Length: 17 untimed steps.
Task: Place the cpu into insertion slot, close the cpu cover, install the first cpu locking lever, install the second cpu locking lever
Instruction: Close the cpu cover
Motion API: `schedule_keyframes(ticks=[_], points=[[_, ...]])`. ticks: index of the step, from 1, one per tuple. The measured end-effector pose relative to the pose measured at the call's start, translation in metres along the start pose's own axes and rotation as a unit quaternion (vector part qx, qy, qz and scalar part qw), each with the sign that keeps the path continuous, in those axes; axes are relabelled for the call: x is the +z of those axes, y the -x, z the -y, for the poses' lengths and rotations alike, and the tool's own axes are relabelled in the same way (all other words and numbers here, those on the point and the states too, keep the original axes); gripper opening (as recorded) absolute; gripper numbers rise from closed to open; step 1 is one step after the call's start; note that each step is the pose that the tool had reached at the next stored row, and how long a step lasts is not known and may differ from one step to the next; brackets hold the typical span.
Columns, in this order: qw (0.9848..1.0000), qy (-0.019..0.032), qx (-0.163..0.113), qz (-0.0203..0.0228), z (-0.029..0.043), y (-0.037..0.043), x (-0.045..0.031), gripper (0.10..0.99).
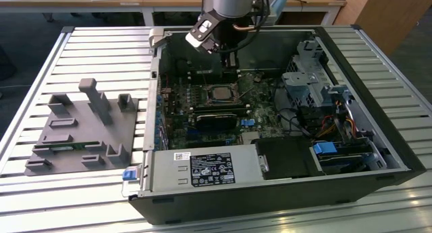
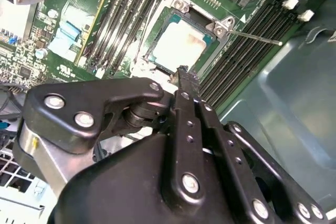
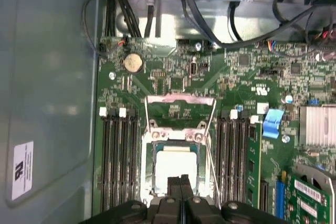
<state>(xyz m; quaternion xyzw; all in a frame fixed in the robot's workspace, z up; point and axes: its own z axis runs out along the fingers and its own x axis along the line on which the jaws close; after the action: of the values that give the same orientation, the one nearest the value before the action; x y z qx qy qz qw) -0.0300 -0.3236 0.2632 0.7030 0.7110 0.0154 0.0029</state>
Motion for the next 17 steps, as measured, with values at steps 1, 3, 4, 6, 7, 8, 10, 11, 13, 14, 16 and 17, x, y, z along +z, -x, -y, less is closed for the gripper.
schedule_keyframes(ticks=[1,3,4,6,7,8,10,11,13,14,16,17], points=[[1.0000,0.0000,0.000,0.0000,-0.0030,0.0001,0.0000,0.106],[1.0000,0.0000,0.000,-0.0003,-0.0100,0.0002,0.0002,0.106],[1.0000,-0.0001,0.000,-0.0003,-0.0138,0.0003,0.0003,0.106],[1.0000,-0.0001,0.000,-0.0006,-0.0209,0.0004,0.0005,0.106],[1.0000,-0.0001,0.000,-0.0007,-0.0224,0.0004,0.0005,0.106],[1.0000,-0.0002,0.000,-0.0007,-0.0228,0.0004,-0.0001,0.106],[1.0000,-0.0002,0.000,-0.0009,-0.0229,0.0004,-0.0025,0.106],[1.0000,-0.0002,0.000,-0.0009,-0.0232,0.0004,-0.0031,0.106],[1.0000,-0.0001,0.000,-0.0010,-0.0251,0.0004,-0.0030,0.106],[1.0000,-0.0002,0.000,-0.0010,-0.0275,0.0004,-0.0030,0.106],[1.0000,-0.0010,0.000,-0.0009,-0.0331,0.0005,-0.0029,0.106],[1.0000,-0.0018,0.000,-0.0009,-0.0365,0.0005,-0.0029,0.106]])
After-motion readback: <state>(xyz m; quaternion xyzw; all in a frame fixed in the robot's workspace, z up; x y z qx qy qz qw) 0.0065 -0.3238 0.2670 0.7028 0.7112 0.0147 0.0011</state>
